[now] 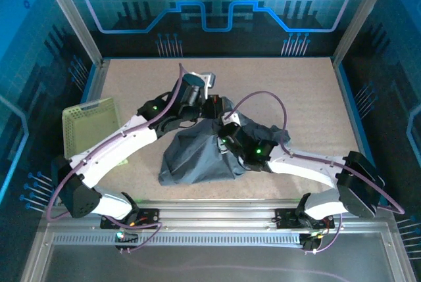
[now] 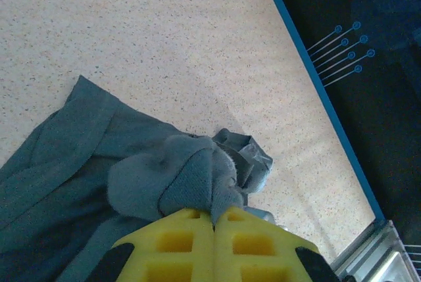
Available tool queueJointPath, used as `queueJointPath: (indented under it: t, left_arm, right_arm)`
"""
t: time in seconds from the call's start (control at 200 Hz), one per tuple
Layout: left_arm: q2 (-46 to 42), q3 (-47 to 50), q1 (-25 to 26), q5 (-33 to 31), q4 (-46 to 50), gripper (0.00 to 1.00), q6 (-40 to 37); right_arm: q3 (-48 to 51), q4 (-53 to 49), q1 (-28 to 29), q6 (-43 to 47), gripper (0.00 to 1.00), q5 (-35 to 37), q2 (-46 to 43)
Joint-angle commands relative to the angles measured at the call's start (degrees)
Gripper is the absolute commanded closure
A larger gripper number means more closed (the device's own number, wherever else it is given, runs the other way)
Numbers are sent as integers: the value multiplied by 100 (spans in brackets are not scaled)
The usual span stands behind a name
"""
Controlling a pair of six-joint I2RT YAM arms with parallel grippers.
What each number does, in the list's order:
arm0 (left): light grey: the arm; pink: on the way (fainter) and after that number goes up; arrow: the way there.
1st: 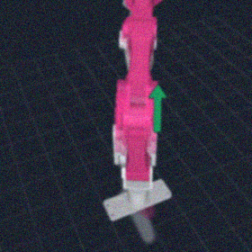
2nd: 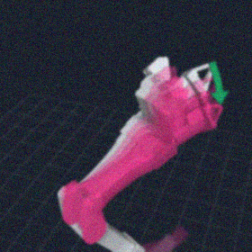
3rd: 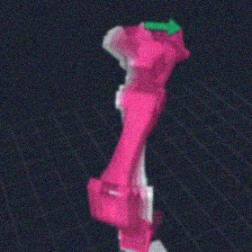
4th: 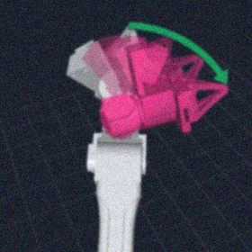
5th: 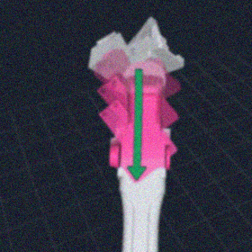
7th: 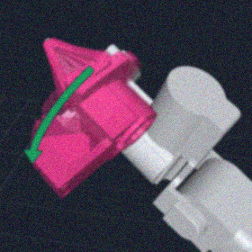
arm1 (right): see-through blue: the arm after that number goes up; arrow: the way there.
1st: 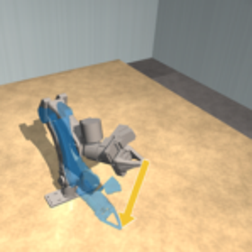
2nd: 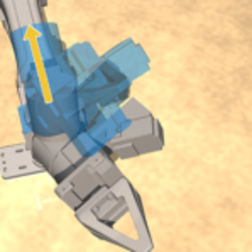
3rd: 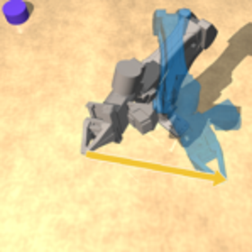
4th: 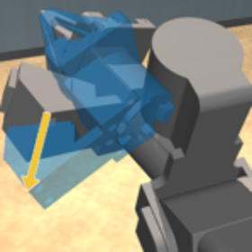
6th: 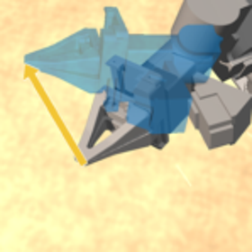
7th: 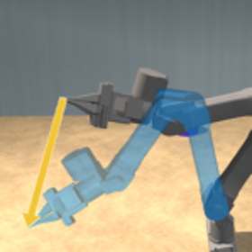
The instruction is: Fold the inside-out t-shirt
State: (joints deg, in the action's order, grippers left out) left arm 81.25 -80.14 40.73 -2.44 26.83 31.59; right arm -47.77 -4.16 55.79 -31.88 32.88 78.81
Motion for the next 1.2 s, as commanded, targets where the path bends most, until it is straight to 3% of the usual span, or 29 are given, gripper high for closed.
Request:
queueJointPath:
  t: [0.0, 0.21, 0.375, 0.53, 0.635, 0.83, 0.94, 1.195]
  left_arm:
    - [-358, -588, -397, 57, 434, 100, -15]
    - [-651, -903, -1056, 211, 735, 100, -48]
    - [-791, -766, -1164, 380, 611, 100, 118]
    - [-589, -419, -1144, 1102, 109, 100, 575]
    - [-439, -119, -1063, 1390, -325, 100, 956]
    - [-187, -19, -711, 1376, -613, 100, 1197]
    - [-136, -19, -578, 1368, -667, 100, 1268]
    - [-83, 68, -441, 1371, -741, 100, 1382]
  right_arm:
    - [323, 82, 208, 372, 100, 828, -239]
    - [1007, -190, 222, 758, 100, 1286, -825]
    - [1000, -350, 222, 983, 100, 1543, -1017]
    - [681, -214, 217, 1344, 54, 155, -1561]
    - [222, -471, 213, 1240, 45, 129, -1785]
    - [-137, 58, 210, 1452, 43, -680, -1698]
    - [-356, 57, 108, 1349, 41, -636, -1517]
    - [-486, 561, -142, 1199, 57, -1147, -1241]
